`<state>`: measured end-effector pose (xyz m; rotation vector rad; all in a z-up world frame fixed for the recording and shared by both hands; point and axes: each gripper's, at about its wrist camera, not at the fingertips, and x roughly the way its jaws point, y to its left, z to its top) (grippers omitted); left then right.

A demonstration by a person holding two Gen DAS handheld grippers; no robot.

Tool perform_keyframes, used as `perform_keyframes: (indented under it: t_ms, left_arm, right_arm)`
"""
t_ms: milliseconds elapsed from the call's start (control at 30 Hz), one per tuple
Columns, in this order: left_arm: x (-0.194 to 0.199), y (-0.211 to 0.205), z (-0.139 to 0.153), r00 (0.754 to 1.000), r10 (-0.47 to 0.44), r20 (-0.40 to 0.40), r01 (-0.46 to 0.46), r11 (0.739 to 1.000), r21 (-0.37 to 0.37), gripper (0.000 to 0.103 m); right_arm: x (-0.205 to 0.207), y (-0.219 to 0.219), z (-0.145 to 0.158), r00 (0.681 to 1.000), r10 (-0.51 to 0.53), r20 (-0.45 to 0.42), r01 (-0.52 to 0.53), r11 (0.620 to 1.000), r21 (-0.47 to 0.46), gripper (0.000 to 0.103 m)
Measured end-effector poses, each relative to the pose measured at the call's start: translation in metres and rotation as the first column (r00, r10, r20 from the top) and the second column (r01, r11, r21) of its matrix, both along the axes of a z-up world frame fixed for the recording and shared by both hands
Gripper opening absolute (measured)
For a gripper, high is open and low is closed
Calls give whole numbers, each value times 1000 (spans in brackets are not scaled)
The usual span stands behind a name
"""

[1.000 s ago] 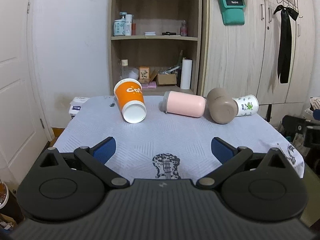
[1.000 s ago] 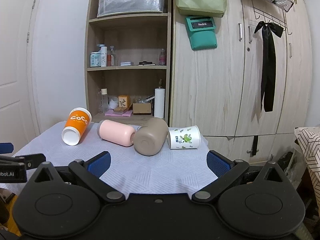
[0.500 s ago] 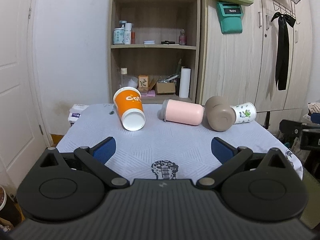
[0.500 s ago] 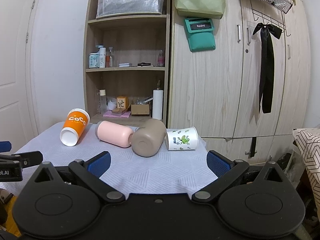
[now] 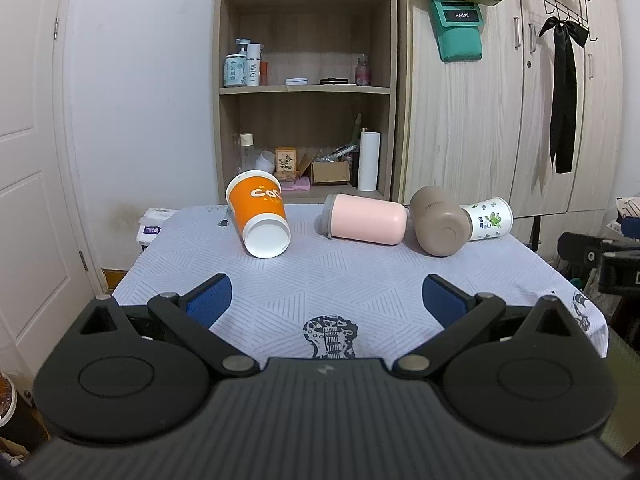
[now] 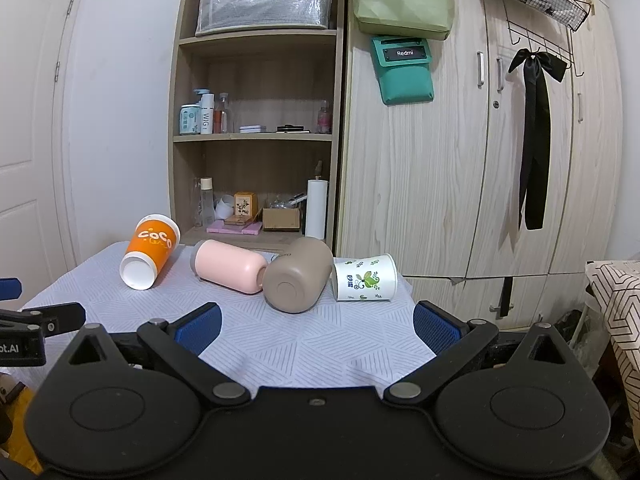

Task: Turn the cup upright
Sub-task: 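Move the left gripper toward the white leaf-print paper cup lying sideways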

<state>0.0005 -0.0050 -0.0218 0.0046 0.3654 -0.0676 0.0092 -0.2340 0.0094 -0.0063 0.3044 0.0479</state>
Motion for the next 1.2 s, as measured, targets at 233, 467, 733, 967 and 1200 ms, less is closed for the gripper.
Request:
perform_keyframes:
  t_ms: [233, 467, 733, 967, 1200]
  left_arm:
    - [0, 0, -2, 1000, -6, -7, 6, 1000, 0, 103]
    - [11, -10, 12, 988, -143, -49, 144, 990, 7, 103]
    - [43, -52, 45, 938, -342, -53, 345, 936, 74, 102]
    - [93, -105, 53, 852, -510, -122, 524, 838, 152, 100]
    - [157, -158, 38, 751, -615, -239, 658, 724, 204, 96]
  right_arm:
    - [0, 0, 0, 1000, 0, -1, 0, 1000, 0, 103]
    - [1, -2, 1, 1000, 20, 6, -19, 999, -25, 103]
    - [13, -30, 4, 995, 78, 56, -77, 997, -19, 103]
    - [43, -52, -18, 994, 109, 0, -109, 994, -26, 103]
    - [60, -64, -38, 989, 146, -36, -147, 988, -38, 103]
